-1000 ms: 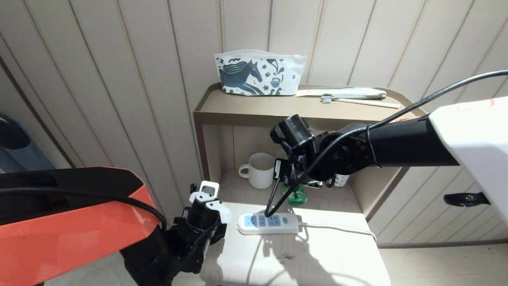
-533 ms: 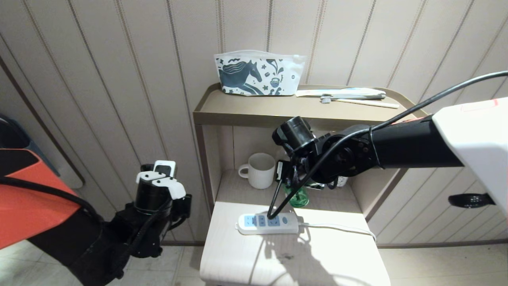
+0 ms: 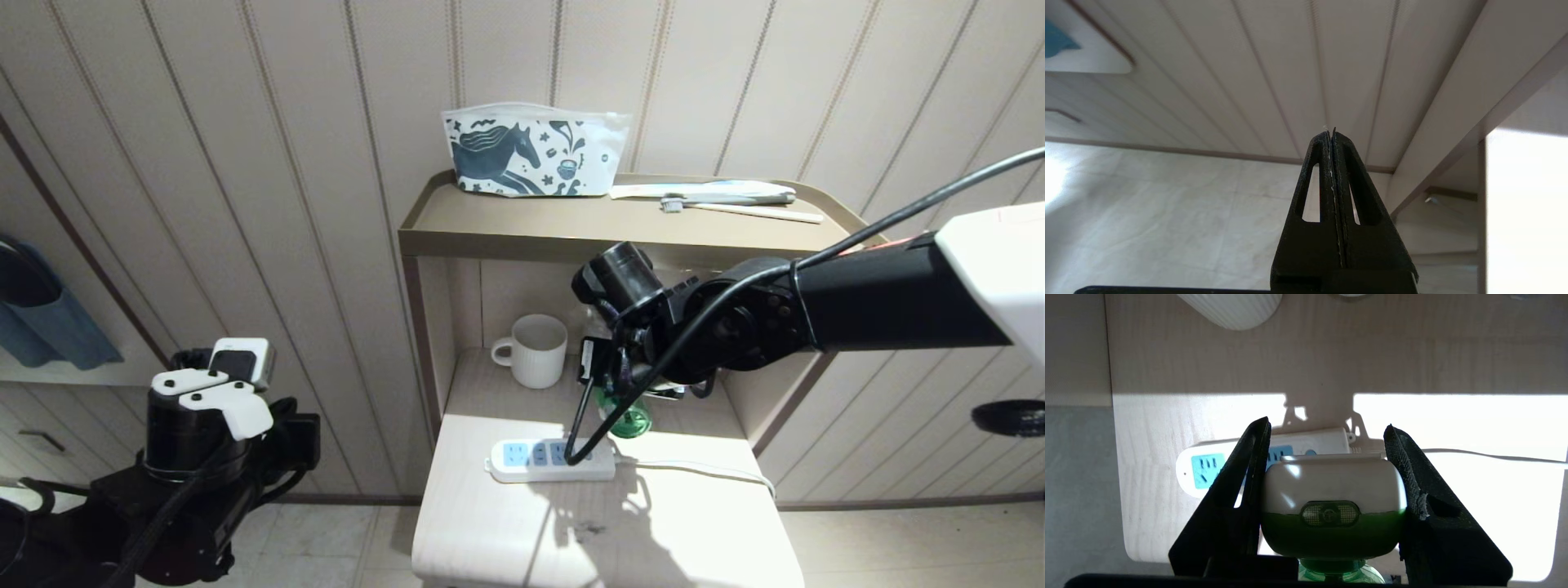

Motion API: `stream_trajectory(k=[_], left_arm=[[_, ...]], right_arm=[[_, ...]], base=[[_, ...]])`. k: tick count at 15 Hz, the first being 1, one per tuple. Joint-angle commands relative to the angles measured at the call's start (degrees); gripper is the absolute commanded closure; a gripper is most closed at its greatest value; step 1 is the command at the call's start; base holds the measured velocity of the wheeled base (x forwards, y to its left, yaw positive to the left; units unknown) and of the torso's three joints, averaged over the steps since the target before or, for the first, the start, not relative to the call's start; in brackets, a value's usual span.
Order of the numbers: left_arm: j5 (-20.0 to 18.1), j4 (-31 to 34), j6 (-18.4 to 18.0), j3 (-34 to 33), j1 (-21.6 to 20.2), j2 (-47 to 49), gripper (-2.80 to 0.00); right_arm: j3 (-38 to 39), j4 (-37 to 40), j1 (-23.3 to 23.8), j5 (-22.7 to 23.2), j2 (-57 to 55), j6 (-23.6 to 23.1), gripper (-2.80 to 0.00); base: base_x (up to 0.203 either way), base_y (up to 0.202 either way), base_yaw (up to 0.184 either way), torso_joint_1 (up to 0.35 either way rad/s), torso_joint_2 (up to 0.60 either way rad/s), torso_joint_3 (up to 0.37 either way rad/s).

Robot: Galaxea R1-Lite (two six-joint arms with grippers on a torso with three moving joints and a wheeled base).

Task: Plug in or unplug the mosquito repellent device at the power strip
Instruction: Place the mosquito repellent liquid on the table

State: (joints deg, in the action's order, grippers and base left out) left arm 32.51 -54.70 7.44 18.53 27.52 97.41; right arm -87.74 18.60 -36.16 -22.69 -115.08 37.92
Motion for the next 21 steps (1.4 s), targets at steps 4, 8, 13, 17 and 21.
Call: stream_trajectory(k=[4,8,13,17,21], left_arm=[[6.5,0.6,-1.3,-5.7,-2.8,-2.8,0.00],[4.6,0.1,-2.1,-9.1,-3.2,-8.9,0.00],[0.4,2.1,-2.1,-12.5,-3.2,-18.7,0.00],[-2.3,4.0,-2.4,-16.6,-3.1,-27.6,0.00],[0.2,20.9,-1.5,-14.9,-6.1,-39.8,0.00]], right_arm=[[2.7,0.0,-0.1,-0.2,2.8,0.3,0.00],[4.3,-0.1,-0.1,-0.2,4.0,0.4,0.00],[6.0,-0.1,-0.5,-0.2,5.1,0.4,0.00],[7.6,-0.1,-0.8,-0.2,6.3,0.4,0.00],[8.7,-0.1,-1.3,-0.2,7.9,0.4,0.00]], base=[[0.000,0.000,0.000,0.000,0.00,0.000],[0.000,0.000,0.000,0.000,0.00,0.000],[0.000,0.000,0.000,0.000,0.00,0.000],[0.000,0.000,0.000,0.000,0.00,0.000],[0.000,0.000,0.000,0.000,0.00,0.000]])
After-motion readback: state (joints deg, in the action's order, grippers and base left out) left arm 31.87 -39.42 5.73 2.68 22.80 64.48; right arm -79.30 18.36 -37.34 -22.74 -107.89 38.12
